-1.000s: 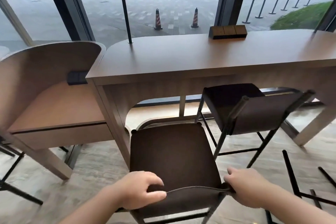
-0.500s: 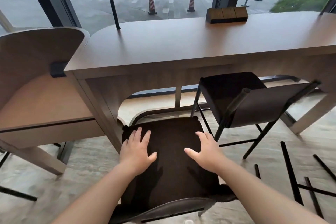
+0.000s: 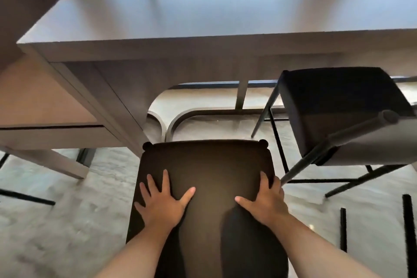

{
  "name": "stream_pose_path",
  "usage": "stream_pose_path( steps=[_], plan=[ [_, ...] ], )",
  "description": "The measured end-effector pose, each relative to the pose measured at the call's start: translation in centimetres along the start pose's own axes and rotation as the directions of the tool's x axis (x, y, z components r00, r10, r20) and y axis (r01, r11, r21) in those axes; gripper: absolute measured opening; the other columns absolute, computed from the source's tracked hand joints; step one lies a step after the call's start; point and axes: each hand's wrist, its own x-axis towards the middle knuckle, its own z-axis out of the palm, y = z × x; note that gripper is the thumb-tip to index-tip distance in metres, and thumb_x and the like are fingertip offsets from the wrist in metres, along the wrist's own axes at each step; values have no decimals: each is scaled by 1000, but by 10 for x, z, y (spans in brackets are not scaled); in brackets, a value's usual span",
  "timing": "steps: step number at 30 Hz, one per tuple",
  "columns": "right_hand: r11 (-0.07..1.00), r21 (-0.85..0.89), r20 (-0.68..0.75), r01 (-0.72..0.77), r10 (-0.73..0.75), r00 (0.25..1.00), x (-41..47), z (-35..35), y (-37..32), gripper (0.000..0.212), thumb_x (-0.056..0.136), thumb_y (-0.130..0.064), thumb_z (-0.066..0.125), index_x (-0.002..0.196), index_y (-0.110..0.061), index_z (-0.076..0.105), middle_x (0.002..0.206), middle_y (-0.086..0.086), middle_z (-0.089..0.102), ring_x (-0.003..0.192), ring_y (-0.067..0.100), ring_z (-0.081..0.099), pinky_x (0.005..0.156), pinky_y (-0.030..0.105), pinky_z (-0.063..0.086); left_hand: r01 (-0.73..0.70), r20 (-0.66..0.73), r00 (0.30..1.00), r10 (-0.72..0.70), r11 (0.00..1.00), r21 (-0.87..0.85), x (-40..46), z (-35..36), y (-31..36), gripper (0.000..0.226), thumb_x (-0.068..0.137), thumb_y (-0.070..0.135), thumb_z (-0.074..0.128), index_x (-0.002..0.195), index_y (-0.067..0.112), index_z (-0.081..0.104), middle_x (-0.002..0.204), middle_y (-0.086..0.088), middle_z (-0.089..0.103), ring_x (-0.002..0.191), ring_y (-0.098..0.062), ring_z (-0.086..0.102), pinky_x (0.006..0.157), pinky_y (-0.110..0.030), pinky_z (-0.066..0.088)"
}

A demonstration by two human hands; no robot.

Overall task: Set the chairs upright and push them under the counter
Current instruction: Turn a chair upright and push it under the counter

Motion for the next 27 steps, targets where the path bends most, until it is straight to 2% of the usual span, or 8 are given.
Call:
stream_pose_path(
  steps=[4,8,12,16,18,21,24,27],
  plan=[
    [998,30,-30,54,-53,998,8,6,9,121,55,-88,54,146,-39,-10,156,7,-6,143,38,12,109,51,34,86,-70,994,-90,994,-61,9,0,-2,107,59,101,1,151,47,-12,165,-2,-8,150,-31,-8,115,-62,9],
    [996,46,-77,70,-66,995,7,13,11,114,51,-96,43,140,-53,-14,156,2,-9,143,35,13,105,51,37,168,-92,980,-179,979,-113,11,-3,0,106,59,101,1,151,48,-8,164,-3,-1,150,-32,0,115,-61,14],
    [997,55,-131,51,-43,990,1,18,13,107,51,-100,32,139,-57,-11,156,-1,-3,138,37,24,99,54,43,236,-66,966,-250,956,-174,10,-7,-7,107,57,103,9,149,51,-5,161,-9,12,145,-36,17,111,-60,22],
    [994,108,-121,-25,38,992,-1,11,8,111,51,-99,36,141,-54,-11,156,6,8,133,38,37,98,51,45,267,-34,960,-279,942,-206,18,-18,-11,111,54,104,16,150,50,-3,146,-15,35,129,-41,41,102,-59,36],
    [981,182,-94,-74,93,991,-4,6,7,114,49,-98,40,140,-55,-12,152,11,21,126,37,47,95,50,46,275,15,958,-286,908,-315,22,-26,-18,114,54,104,26,150,49,-1,138,-16,45,122,-42,49,100,-57,41],
    [949,278,-50,-146,166,985,-5,1,4,119,49,-95,49,141,-54,-13,138,11,39,114,34,57,89,46,48,289,104,956,-274,820,-495,30,-34,-27,116,55,100,42,148,36,21,128,-8,58,116,-38,57,98,-52,44],
    [931,307,-46,-200,224,973,-5,1,-3,119,51,-90,55,144,-49,-7,125,11,45,109,34,57,88,46,47,350,90,931,-353,799,-490,33,-36,-25,111,51,101,41,127,20,44,103,-3,59,96,-32,59,88,-46,48],
    [901,347,-70,-259,301,951,-1,0,-11,117,51,-89,56,144,-49,-1,123,10,47,110,35,56,91,48,44,453,99,880,-465,758,-469,40,-34,-21,115,50,103,34,114,10,53,99,-9,60,89,-32,57,87,-45,48]
  ],
)
